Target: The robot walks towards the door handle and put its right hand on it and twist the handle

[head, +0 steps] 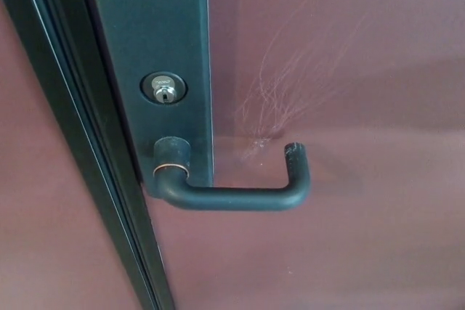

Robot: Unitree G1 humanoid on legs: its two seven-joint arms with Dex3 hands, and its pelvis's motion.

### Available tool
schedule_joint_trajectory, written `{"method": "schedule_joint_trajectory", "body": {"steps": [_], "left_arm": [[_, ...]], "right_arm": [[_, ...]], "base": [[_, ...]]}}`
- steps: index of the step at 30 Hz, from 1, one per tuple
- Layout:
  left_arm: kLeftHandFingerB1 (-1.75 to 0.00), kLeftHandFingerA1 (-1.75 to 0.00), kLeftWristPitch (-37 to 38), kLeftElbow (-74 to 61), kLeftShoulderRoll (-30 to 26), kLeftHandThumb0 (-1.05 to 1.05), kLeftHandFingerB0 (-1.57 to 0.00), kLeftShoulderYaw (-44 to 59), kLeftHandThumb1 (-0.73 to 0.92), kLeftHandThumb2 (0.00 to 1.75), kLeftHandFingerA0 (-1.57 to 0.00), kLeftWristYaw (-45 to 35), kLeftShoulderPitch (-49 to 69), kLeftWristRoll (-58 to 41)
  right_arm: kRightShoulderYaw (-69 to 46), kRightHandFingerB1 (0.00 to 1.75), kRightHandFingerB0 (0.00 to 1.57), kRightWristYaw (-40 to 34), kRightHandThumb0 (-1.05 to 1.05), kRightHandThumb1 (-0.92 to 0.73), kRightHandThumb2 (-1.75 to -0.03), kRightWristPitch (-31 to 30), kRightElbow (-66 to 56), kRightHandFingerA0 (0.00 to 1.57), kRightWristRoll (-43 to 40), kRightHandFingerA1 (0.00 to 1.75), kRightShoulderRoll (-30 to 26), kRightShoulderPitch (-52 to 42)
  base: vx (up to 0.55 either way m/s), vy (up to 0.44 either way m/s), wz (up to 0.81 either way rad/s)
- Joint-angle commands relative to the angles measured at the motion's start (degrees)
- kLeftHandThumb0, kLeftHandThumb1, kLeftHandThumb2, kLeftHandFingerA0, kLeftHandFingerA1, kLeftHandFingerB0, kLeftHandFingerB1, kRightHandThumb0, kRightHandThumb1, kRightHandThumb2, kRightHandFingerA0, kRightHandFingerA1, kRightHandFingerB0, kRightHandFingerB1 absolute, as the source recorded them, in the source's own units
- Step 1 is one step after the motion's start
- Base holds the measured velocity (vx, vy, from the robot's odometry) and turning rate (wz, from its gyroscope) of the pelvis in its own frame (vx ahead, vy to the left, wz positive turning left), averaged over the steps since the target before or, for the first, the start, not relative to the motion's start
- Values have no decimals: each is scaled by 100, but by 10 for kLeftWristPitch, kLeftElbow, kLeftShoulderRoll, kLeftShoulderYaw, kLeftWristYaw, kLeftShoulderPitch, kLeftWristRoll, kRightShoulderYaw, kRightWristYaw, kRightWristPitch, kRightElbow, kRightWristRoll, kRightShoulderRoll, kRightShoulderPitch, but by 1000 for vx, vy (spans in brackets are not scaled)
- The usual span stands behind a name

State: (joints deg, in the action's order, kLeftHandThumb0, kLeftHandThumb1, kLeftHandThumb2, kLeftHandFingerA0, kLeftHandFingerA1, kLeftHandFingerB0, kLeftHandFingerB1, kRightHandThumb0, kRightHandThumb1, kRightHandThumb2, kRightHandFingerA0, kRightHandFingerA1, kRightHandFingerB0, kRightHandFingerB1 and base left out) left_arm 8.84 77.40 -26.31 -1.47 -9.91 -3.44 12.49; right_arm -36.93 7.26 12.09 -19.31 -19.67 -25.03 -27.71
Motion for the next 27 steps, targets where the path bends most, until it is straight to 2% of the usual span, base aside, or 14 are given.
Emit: {"method": "schedule_joint_trajectory", "body": {"steps": [1,2,3,9,10,14,16,17,18,19,27], "left_arm": [[-36,-42,-4,3,-18,-28,-40,-12,68,60,-59,-14,1,17],[-36,-42,-4,3,-18,-28,-40,-11,68,60,-59,-15,1,15],[-38,-46,-10,0,-16,-37,-47,-12,61,58,-69,-19,-16,15],[-38,-46,-15,-1,-11,-37,-47,-10,61,58,-69,-19,-23,12],[-38,-46,-13,-1,-10,-37,-46,-9,61,58,-69,-21,-17,11],[-38,-46,-16,1,-8,-37,-46,-6,61,58,-69,-19,-16,8],[-38,-46,-17,1,-6,-37,-46,-6,61,58,-69,-18,-18,8],[-38,-46,-17,2,-6,-37,-47,-5,61,58,-69,-17,-17,8],[-38,-46,-16,1,-6,-37,-47,-4,61,58,-69,-18,-17,7],[-38,-46,-13,1,-8,-37,-47,-4,61,58,-69,-18,-10,7],[-38,-46,-17,3,-12,-37,-47,-8,61,58,-69,-22,-19,12]], "right_arm": [[-49,53,68,57,-53,-37,-52,-150,-278,80,-307,61,-235,65],[-45,53,68,56,-53,-37,-52,-163,-280,80,-304,61,-259,83],[-39,52,68,53,-52,-37,-52,-172,-277,80,-300,60,-275,102],[12,48,71,45,-58,-37,-52,-232,-268,82,-288,55,-379,201],[39,53,62,40,-63,-28,-71,-255,-268,84,-305,66,-416,235],[99,53,64,34,-61,-30,-68,-282,-265,76,-317,59,-458,298],[130,52,60,37,-59,-32,-68,-294,-264,73,-320,59,-478,332],[147,52,46,42,-48,-30,-76,-300,-270,72,-320,66,-494,349],[161,52,46,46,-48,-30,-76,-306,-275,72,-319,66,-505,362],[179,43,56,49,-53,-40,-54,-311,-278,71,-318,52,-511,379],[295,40,46,60,-47,-50,-55,-370,-284,60,-302,49,-510,496]], "base": [[0,0,0],[0,0,0],[0,0,0],[0,0,0],[0,0,0],[0,0,0],[0,0,0],[0,0,0],[0,0,0],[0,0,0],[0,0,0]]}}
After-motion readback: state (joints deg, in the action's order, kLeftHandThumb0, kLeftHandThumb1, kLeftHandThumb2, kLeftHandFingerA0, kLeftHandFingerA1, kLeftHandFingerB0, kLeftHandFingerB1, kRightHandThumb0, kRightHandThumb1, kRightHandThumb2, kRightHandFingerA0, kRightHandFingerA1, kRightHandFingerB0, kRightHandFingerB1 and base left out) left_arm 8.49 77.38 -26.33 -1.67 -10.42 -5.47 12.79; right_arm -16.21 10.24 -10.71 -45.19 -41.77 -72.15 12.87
